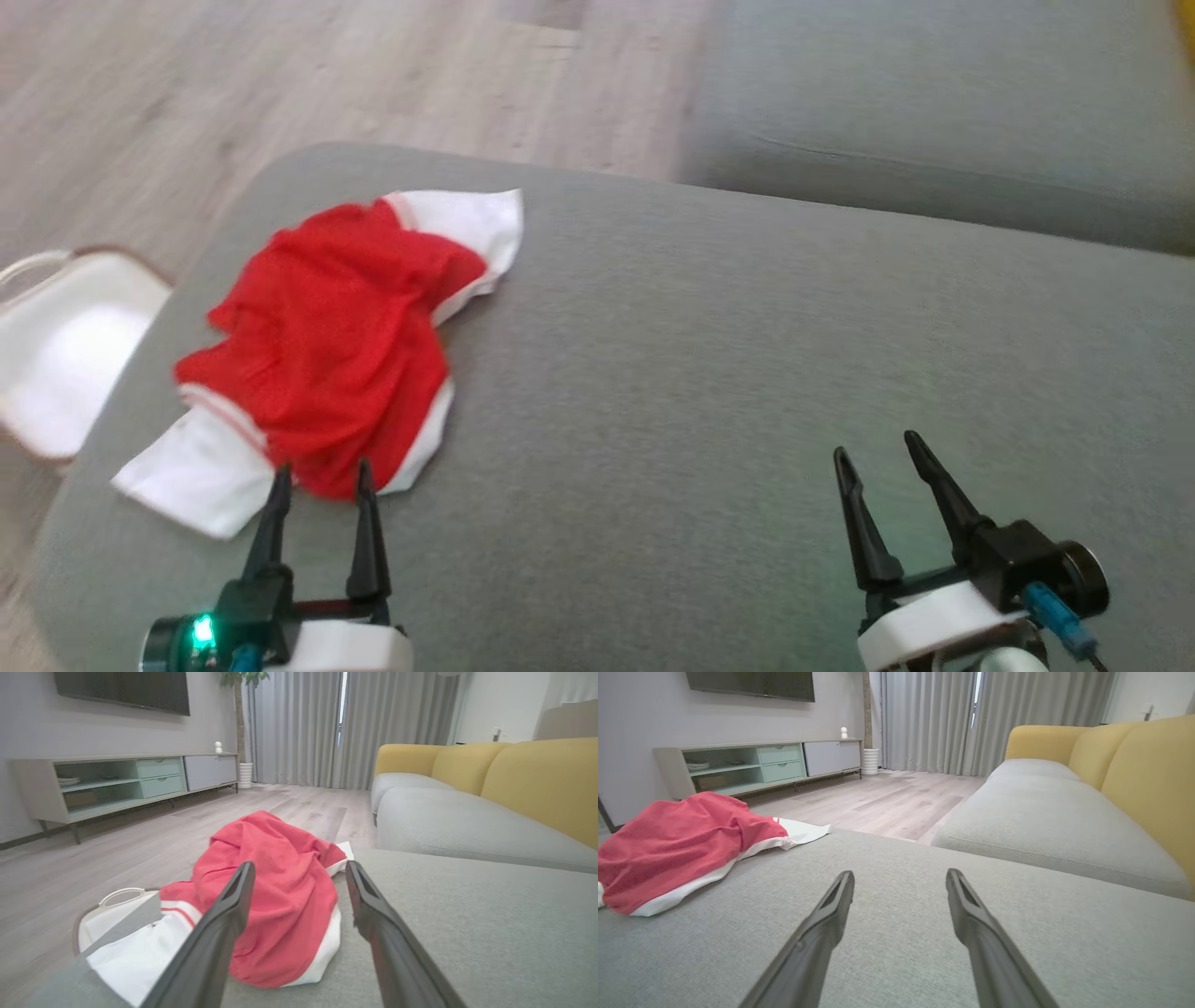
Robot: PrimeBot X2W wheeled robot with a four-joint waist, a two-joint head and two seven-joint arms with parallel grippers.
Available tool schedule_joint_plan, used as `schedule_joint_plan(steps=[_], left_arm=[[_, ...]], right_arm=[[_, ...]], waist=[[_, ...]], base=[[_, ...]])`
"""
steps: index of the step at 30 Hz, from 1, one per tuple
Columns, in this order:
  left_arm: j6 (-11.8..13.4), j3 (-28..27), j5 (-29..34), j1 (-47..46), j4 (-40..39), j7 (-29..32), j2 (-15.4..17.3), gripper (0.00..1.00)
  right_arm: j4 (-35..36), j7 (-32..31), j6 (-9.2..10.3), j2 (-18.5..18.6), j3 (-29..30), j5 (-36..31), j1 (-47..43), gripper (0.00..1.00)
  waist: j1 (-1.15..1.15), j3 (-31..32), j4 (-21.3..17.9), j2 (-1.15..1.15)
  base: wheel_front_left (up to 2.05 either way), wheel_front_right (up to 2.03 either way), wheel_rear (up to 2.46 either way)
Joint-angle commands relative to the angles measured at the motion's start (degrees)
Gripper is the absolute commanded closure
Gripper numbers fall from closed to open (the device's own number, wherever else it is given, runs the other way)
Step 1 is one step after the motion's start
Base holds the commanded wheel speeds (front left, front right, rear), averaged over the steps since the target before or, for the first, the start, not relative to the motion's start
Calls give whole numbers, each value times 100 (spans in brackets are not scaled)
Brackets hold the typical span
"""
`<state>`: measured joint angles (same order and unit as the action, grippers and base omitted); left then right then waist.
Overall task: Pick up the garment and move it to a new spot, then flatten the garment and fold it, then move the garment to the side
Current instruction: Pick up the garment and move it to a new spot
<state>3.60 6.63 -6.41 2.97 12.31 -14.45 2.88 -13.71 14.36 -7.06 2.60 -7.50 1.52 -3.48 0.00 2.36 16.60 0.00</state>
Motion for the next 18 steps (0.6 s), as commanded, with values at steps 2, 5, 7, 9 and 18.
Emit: schedule_joint_plan(steps=[2,5,7,9,18], left_arm=[[62,-259,111,-83,-268,-55,-1,0],[83,-306,208,-43,-335,-55,-1,0],[79,-333,224,-33,-357,-55,-1,0],[69,-358,241,-36,-392,-55,-1,0],[-27,-415,232,-78,-493,-55,0,0]], right_arm=[[157,63,-43,28,-171,26,204,0],[143,63,-43,28,-175,38,193,0],[143,63,-43,28,-140,44,160,0],[145,63,-43,28,-112,39,137,0],[204,63,-43,28,73,10,137,0]], waist=[[0,-32,355,0],[0,-17,585,0],[0,-3,739,0],[0,3,877,0],[0,-154,1167,0]], base=[[0,0,0],[0,0,0],[0,0,0],[0,0,0],[0,0,0]])
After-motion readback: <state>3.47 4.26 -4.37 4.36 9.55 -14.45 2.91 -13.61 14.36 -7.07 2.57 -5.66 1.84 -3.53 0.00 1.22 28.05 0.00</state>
